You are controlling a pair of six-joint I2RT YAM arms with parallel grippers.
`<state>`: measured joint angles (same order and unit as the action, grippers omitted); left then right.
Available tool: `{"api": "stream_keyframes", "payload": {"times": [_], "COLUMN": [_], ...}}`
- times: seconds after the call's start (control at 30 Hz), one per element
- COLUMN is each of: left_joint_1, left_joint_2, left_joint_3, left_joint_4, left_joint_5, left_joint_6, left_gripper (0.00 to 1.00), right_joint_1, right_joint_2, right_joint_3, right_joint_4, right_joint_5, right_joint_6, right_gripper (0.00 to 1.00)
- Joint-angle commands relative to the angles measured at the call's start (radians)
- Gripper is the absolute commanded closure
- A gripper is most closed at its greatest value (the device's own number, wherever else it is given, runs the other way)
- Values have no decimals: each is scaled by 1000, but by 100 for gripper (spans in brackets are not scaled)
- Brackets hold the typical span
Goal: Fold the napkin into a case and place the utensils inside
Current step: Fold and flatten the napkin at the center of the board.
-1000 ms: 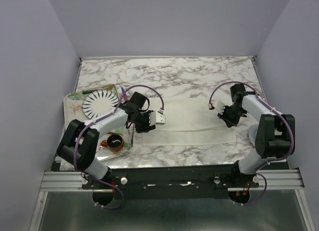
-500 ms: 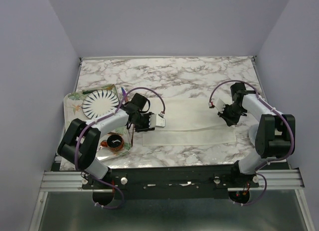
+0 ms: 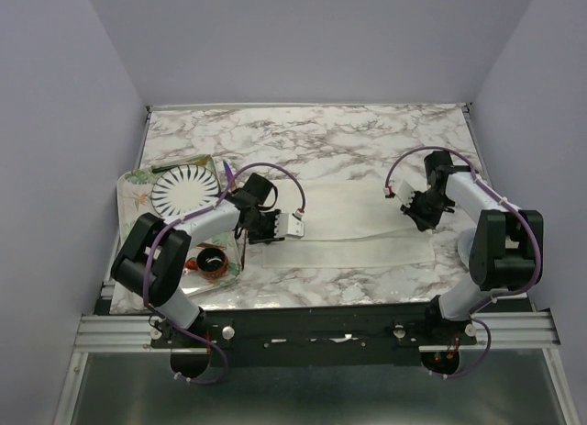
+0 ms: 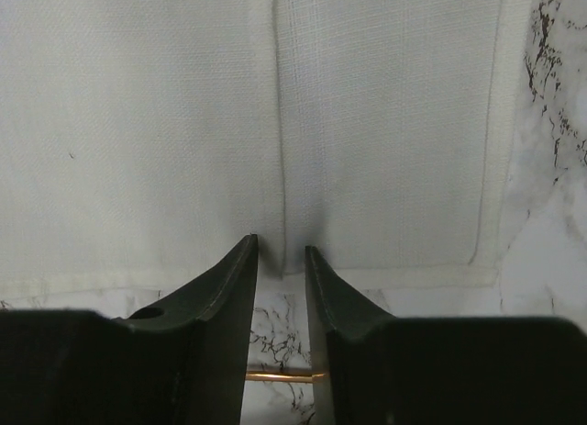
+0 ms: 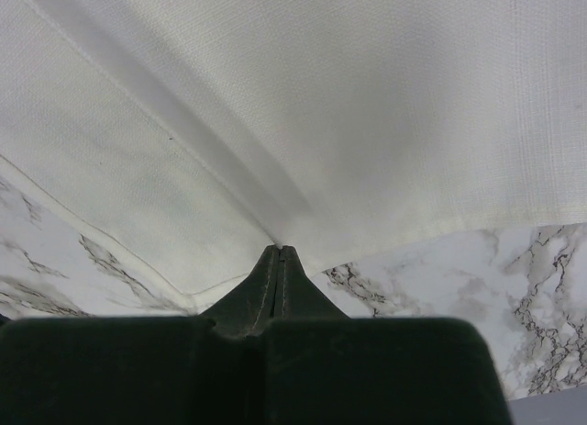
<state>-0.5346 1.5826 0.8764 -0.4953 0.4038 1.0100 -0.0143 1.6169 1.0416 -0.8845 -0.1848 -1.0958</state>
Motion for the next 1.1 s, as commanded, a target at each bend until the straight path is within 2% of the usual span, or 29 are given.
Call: {"api": "stream_keyframes", "payload": {"times": [0.0,0.2,0.43,0.53,0.67,1.07], "left_joint_1": [-7,-7,-7,-7,-5,-4], "left_joint_2": [8,-1,-3,8,7,19], "left_joint_3": [21,42,55,58,59,81], "left_joint_4": [-2,-15,-19,-25,-49,-34], "left_joint_5": [-10,-5,-8,-10,-10,-17], "left_joint_6": [19,13,15,19,29,16], "left_gripper": [69,74,74,72,61,63], "right_joint_1": [4,4,4,4,4,4], "right_joint_2": [11,9,15,17,20,29], "right_joint_3": [20,20,28,29,37,41], "right_joint_4": [-18,-18,-21,-22,-25,-25], "right_joint_5": [-12,-10,-8,-8,-10,-13], "right_joint_6": [8,5,5,5,5,8], "right_gripper": [99,99,99,99,99,99]}}
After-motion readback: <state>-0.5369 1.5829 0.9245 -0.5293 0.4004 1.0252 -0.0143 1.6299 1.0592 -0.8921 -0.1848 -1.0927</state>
